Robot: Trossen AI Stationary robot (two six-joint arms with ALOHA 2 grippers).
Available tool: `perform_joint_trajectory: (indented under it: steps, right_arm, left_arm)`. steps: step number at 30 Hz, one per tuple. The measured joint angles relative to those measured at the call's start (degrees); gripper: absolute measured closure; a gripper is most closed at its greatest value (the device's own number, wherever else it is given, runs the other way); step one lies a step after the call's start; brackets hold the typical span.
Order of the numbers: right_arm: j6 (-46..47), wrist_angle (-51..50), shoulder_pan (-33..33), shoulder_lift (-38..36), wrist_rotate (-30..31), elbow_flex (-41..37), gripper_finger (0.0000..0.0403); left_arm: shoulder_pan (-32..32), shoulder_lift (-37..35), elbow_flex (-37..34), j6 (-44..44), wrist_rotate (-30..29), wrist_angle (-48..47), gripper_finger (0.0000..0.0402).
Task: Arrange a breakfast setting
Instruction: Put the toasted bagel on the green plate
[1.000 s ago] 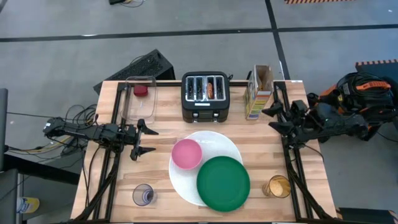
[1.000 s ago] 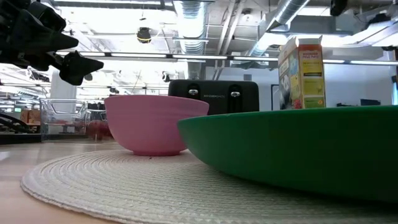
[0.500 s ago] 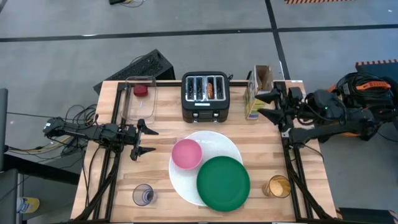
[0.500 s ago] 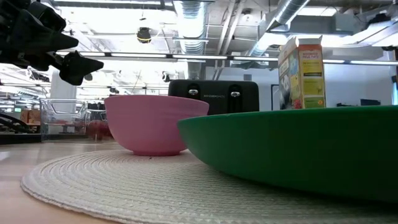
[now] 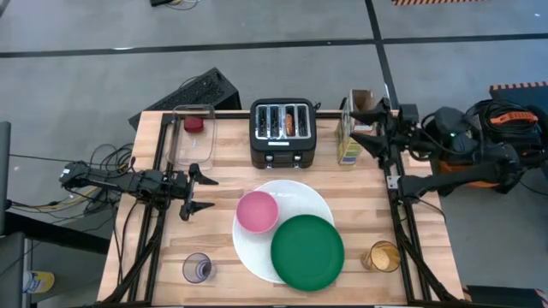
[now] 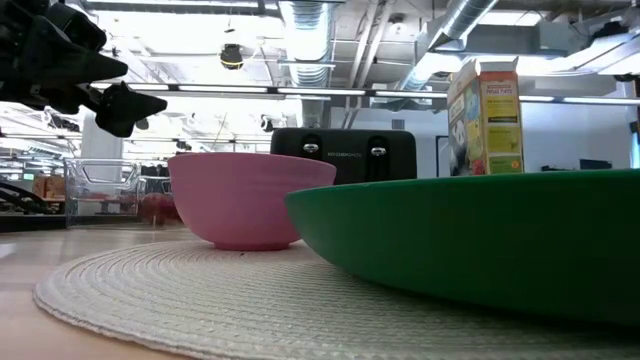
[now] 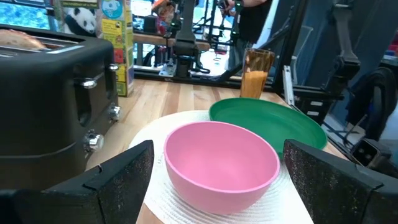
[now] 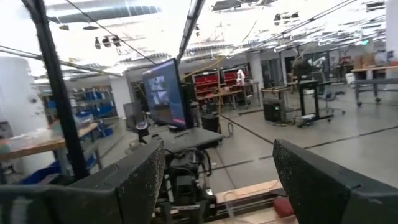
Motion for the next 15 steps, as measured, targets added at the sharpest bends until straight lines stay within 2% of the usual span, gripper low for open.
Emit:
perform_joint_trajectory:
  steps: [9,15]
  right_arm:
    - [0.44,-0.35,-4.95,13.1,1.44,7.7,0.0087]
    - [0.51,-1.53,-5.96,22.45,5.52,13.05,0.0087]
  left_arm:
    - [0.02,0.0,0.02,5.64,-8.41,1.28,0.0058]
    - [0.0,0.0,0.0,8.57,-9.36,1.49,0.0058]
